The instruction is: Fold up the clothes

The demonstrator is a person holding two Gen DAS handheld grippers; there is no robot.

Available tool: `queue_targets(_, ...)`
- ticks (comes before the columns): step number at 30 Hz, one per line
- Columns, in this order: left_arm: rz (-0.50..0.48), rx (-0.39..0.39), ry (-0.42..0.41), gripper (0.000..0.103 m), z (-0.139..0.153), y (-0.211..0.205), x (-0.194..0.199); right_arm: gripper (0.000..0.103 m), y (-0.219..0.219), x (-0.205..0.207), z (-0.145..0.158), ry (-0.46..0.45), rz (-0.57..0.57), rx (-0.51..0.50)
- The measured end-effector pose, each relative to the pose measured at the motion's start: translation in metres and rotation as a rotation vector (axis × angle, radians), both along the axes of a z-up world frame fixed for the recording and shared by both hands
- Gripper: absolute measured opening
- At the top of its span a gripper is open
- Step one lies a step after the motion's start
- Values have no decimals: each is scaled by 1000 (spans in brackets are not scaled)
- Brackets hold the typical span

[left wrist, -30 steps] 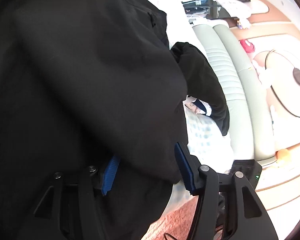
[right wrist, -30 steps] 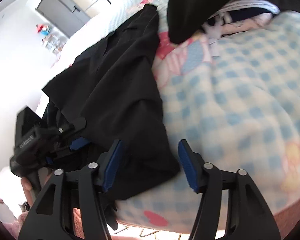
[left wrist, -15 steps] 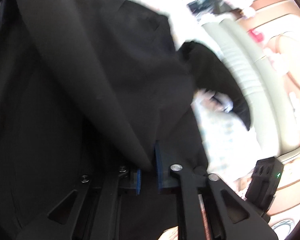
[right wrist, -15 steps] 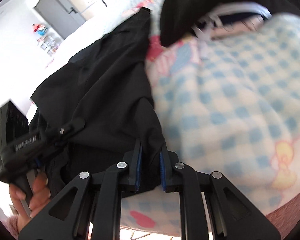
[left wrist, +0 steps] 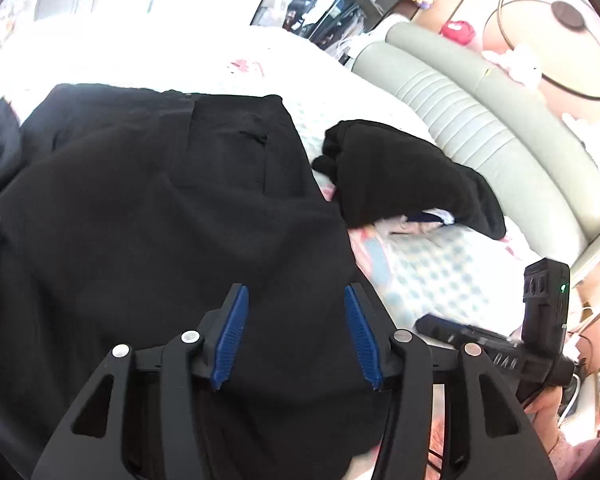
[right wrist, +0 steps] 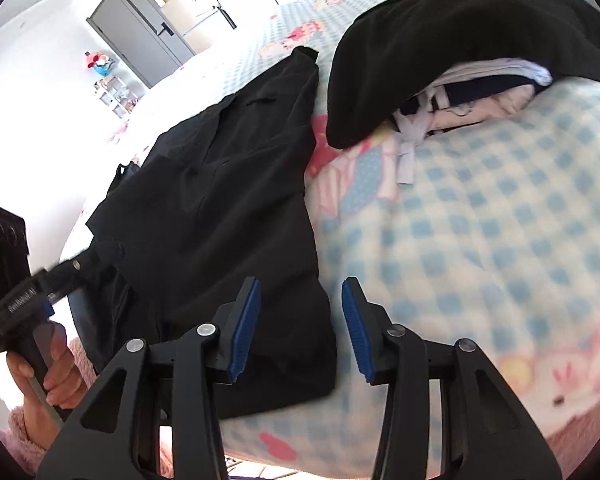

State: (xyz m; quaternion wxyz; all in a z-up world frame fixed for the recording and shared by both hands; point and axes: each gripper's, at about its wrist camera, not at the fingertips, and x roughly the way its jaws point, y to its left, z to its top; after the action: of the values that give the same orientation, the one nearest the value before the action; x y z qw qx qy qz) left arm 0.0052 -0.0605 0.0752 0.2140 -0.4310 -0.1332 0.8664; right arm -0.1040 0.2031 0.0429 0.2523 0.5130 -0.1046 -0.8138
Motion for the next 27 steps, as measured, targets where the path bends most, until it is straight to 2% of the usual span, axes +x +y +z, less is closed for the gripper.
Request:
queue_targets(3,11,-3,-22,52,-21,9,-30,43,-16,-12,-18,-48,32,36)
queue_targets(5,97,-103,-115,52,-51,11,-47,42,-23,-16,-32,-57,28,95)
queue_targets(6,195,-196,-135,49,-64,-1,-49,41,-24,-18,-36,-50,14,120)
queue_targets(7,276,-229,-138,33,-70,-23,-42,40,-20,-16,-38,-44,10,125)
queue_targets(8,349,-243,-138,26,-73,-46,-34,38,-13,-12,-40,-40,9,126)
queue_targets(9,394,-195,-146,26,-73,-69,-23,38,-6,-7,-42,-36,7,127)
queue_targets(11,448,-40,-161,30,-66,-111,-1,38,1,-7,-34,-34,16,115)
queue_targets(12,450,36,-164,40,-63,-126,6,38,4,-8,-29,-33,21,109)
queue_targets(13,446,110,-166,55,-60,-139,11,38,7,-9,-25,-32,26,102)
queue_targets(15,443,231,-176,60,-56,-158,13,40,7,-15,-12,-10,37,105)
queue_targets(16,458,256,-179,61,-57,-160,9,40,1,-22,-4,18,44,119)
queue_targets(19,592,225,-207,61,-55,-167,-2,41,-17,-51,5,35,21,187)
queue_targets(20,629,220,-185,61,-50,-170,1,41,-23,-55,6,39,13,206)
queue_targets(21,662,200,-156,66,-44,-172,3,41,-28,-57,7,44,9,223)
queue_targets(22,680,168,-137,76,-41,-174,3,41,-32,-56,8,46,13,226)
queue_targets(24,653,117,-179,81,-51,-177,-15,44,-33,-44,2,29,30,219)
queue_targets(27,660,182,-244,81,-75,-196,-34,45,-21,-12,-13,-22,47,215)
